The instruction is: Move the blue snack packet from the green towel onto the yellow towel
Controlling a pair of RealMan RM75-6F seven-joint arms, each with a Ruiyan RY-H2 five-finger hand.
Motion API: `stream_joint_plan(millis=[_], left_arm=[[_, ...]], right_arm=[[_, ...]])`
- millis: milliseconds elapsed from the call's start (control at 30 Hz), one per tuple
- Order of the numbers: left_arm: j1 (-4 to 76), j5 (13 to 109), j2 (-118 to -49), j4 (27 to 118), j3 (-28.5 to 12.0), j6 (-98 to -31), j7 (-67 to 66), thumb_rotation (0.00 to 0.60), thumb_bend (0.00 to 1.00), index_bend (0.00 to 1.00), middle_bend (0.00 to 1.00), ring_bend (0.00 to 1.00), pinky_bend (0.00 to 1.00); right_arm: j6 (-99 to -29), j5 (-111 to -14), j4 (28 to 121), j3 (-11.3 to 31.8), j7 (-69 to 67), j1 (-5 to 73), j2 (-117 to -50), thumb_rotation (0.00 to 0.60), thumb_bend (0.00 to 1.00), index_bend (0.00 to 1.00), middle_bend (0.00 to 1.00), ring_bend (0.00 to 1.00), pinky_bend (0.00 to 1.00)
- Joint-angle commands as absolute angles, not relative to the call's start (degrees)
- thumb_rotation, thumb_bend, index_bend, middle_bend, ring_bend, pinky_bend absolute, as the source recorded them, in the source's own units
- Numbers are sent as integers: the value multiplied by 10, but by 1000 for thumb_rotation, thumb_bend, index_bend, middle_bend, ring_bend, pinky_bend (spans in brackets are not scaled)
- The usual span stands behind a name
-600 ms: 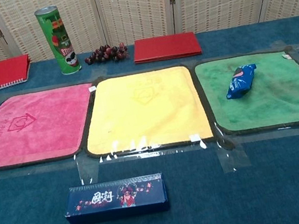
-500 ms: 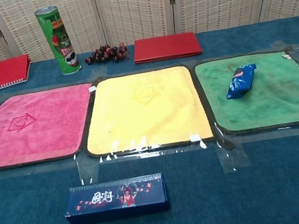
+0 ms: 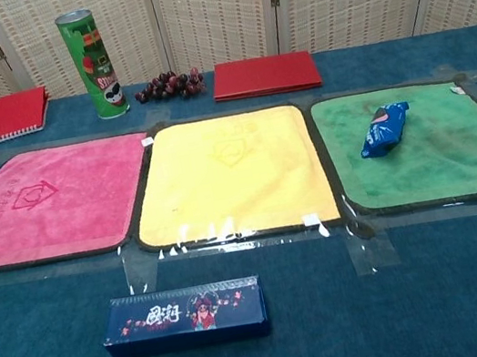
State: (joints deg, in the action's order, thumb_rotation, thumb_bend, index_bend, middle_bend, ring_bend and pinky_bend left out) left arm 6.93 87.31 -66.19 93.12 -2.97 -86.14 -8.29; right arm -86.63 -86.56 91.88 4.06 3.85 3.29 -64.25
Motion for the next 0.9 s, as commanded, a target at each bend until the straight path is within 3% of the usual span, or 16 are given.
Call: stream_joint_plan(millis=[33,333,600,900], left_arm=[[70,872,-662,933,-30,-860,-83,600,515,131,136,119,44],[71,871,-659,935,-32,-861,-84,600,516,132,136,120,44],[67,875,-655,941,-29,-867,-84,600,516,134,136,123,44],[58,872,-642,954,-24,-871,-86,600,515,135,136,144,44]], right_arm=[[-861,-864,918,45,42,40,-644,600,124,27,60,134,0],[-816,-876,904,70,53,94,-651,600,125,27,84,143,0],[-701,-848,890,102,71,186,-663,600,125,27,84,141,0],[-594,-815,803,133,78,292,-733,600,125,27,82,128,0]])
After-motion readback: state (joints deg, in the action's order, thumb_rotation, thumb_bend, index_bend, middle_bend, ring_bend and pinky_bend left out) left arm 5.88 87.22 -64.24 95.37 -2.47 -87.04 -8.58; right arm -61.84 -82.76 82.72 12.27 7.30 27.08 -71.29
